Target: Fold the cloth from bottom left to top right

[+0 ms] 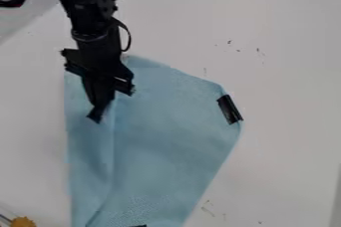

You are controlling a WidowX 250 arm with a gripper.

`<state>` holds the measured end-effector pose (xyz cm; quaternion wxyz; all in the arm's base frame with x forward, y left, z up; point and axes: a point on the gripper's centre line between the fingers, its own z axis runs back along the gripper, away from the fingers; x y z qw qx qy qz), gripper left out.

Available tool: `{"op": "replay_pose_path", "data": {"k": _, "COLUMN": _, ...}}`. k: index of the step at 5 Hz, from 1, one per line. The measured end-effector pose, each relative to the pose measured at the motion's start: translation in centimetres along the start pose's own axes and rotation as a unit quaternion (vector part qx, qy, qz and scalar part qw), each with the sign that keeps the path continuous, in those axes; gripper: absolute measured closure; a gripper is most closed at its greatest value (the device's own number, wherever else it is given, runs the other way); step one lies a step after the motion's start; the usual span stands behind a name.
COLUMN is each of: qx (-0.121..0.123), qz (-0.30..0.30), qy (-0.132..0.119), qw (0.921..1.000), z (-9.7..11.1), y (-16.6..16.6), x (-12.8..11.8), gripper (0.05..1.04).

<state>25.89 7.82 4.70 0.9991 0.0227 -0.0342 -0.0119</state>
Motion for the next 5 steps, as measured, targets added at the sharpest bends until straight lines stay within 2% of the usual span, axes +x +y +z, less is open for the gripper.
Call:
{"op": "replay_pose_path", "data": {"k": 1, "qx": -0.031, "qz": -0.028, "qy": -0.009, "qw": 0.9991, "z": -1.6, "y": -0.7, "x": 2.0, "gripper": 1.005}}
{"op": "replay_pose_path", "data": {"k": 2, "qx": -0.053, "qz": -0.052, "qy": -0.021, "qw": 0.9971, "z": -1.5, "y": -1.6, "x": 3.6, "gripper": 0.849}}
{"op": "replay_pose_path", "data": {"k": 3, "qx": -0.070, "qz": -0.072, "qy": -0.049, "qw": 0.9938, "z": -0.7, "y": -3.3, "x": 5.8, "gripper": 0.581}}
{"op": "replay_pose_path", "data": {"k": 4, "qx": -0.087, "qz": -0.072, "qy": -0.056, "qw": 0.9920, "z": -0.1, "y": -5.1, "x": 7.2, "gripper": 0.269}}
{"op": "replay_pose_path", "data": {"k": 5, "qx": -0.074, "qz": -0.061, "qy": -0.070, "qw": 0.9930, "z": 0.1, "y": -6.5, "x": 7.9, "gripper": 0.079}}
